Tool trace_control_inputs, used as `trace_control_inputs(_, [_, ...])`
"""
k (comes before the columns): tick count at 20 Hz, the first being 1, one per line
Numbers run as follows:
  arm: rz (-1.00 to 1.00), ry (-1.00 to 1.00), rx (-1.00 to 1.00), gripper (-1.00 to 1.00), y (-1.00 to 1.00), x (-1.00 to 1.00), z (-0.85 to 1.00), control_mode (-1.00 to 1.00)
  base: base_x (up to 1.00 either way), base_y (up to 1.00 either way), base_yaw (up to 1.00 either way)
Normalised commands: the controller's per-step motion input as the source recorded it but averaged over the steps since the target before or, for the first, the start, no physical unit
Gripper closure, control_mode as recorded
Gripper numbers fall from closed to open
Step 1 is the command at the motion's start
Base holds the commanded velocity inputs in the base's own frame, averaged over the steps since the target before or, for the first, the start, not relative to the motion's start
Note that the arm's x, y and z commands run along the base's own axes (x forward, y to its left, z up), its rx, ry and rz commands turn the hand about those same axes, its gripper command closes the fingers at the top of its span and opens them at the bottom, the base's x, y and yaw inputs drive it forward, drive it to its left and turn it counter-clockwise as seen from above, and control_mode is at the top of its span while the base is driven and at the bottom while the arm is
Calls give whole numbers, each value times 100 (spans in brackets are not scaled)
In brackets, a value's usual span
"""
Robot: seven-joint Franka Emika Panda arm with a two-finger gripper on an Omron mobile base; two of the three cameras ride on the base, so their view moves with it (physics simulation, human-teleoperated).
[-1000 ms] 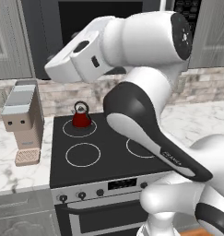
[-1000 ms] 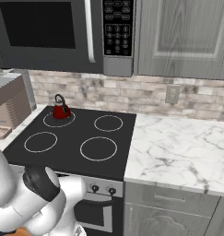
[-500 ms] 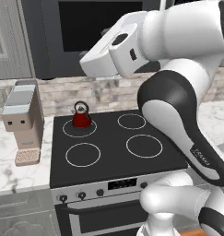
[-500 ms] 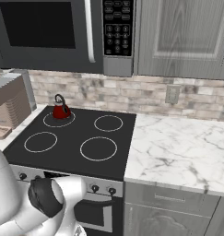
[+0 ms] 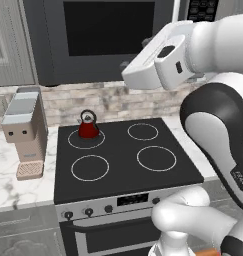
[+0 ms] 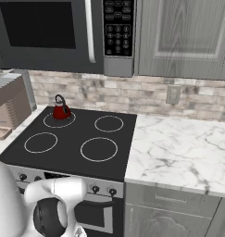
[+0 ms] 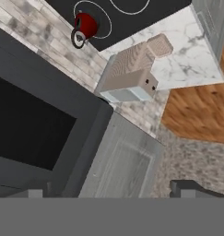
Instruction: The kettle is done boiling. Turn off the stove, then wait for 300 timesteps before moving the kettle to the dining table.
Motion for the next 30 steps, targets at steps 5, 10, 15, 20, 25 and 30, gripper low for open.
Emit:
trace_control_inputs(5, [-7, 0, 0, -100, -51, 0, -17, -100, 0, 0, 0])
trace_control_inputs(10, [-8, 0, 0, -100, -48, 0, -13, -100, 0, 0, 0])
trace_control_inputs(15, [-7, 0, 1, -100, -48, 0, -19, -100, 0, 0, 0])
trace_control_inputs(20, [-5, 0, 1, -100, -47, 0, -21, -100, 0, 0, 0])
trace_control_inputs(25, [-5, 0, 0, -100, -44, 4, -18, -100, 0, 0, 0])
trace_control_inputs(30, [-5, 0, 0, -100, -36, 10, -18, -100, 0, 0, 0])
